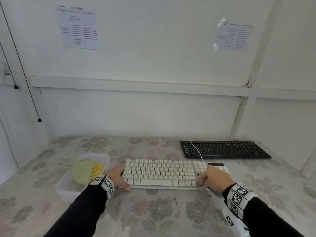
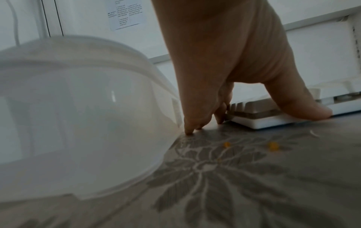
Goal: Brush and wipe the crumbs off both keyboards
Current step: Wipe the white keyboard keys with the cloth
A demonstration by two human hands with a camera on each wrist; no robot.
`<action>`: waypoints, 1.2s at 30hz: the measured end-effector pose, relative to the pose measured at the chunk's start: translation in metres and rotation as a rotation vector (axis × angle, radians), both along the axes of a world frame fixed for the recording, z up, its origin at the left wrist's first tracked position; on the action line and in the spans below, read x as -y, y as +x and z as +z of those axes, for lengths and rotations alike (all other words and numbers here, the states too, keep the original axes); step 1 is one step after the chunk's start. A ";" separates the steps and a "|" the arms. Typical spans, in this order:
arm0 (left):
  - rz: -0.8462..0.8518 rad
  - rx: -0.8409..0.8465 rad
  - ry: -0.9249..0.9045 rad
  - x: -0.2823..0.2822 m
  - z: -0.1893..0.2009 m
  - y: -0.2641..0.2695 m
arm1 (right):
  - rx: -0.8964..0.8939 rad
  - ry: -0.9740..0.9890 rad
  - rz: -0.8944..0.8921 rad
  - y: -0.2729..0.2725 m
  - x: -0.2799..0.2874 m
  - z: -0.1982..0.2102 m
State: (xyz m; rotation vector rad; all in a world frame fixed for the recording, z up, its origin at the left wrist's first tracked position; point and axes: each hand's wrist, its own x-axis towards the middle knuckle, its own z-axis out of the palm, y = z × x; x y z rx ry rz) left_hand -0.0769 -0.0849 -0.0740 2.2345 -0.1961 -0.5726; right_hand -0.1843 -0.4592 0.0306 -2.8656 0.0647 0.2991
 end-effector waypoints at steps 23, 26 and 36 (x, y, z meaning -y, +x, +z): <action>0.104 0.015 0.017 0.021 0.032 -0.025 | 0.137 -0.427 -0.040 0.018 0.054 0.005; 0.111 0.050 0.085 0.025 0.037 -0.030 | 0.206 -0.140 -0.116 0.032 0.018 0.018; 0.076 0.142 0.138 0.017 0.081 -0.034 | 0.371 0.303 0.087 0.056 -0.162 0.043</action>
